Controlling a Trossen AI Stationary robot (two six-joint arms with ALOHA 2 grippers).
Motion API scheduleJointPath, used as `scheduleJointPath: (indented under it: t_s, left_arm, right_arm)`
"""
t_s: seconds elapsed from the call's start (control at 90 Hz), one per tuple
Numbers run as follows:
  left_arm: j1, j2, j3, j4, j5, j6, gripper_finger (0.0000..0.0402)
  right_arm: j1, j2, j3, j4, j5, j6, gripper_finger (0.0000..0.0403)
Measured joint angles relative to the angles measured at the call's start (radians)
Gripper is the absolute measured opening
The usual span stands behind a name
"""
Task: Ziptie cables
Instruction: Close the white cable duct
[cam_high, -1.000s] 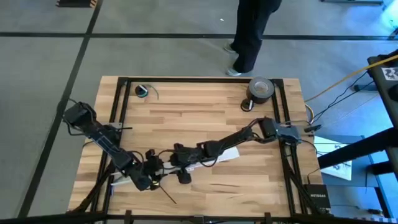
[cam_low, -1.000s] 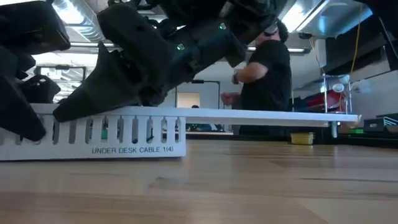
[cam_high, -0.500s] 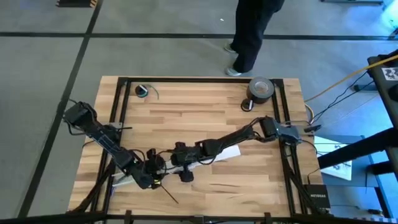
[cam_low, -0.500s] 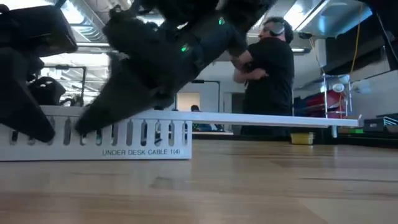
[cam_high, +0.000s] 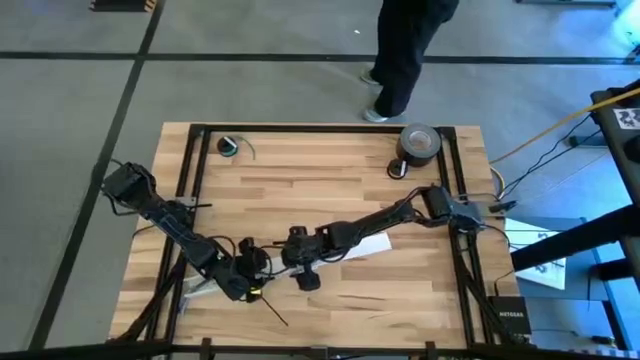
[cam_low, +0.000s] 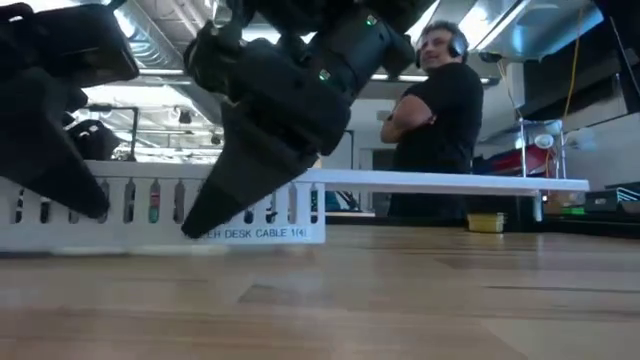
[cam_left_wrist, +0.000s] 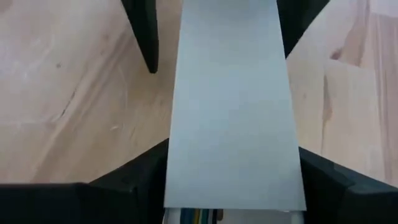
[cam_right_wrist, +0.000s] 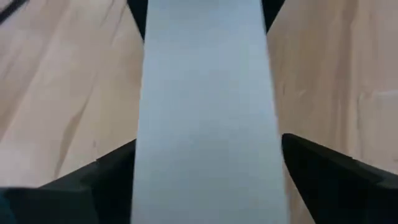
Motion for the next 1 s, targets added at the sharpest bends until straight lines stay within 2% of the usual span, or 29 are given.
scheduleJointPath:
  t_s: [0.3, 0.4, 0.6, 0.789, 1.0]
  left_arm:
    - [0.001, 0.000, 0.000, -0.001, -0.008, -0.022, 0.0239]
    - [0.008, 0.000, 0.000, -0.001, -0.005, -0.025, 0.0240]
    - [0.035, -0.003, 0.002, 0.006, -0.003, -0.065, 0.0284]
    - [0.036, -0.018, 0.025, -0.012, 0.070, 0.011, 0.0318]
    - [0.028, -0.075, 0.093, -0.214, 0.072, 0.002, 0.0320]
  right_arm:
    - [0.001, 0.000, 0.000, -0.033, 0.006, -0.015, 0.0232]
    - [0.001, 0.000, 0.000, -0.036, 0.006, -0.015, 0.0210]
    - [-0.001, 0.000, -0.002, -0.047, -0.025, -0.014, 0.0219]
    - [-0.001, 0.000, -0.002, -0.058, -0.026, -0.021, 0.0226]
    - [0.000, -0.009, 0.000, -0.124, -0.005, -0.035, 0.0222]
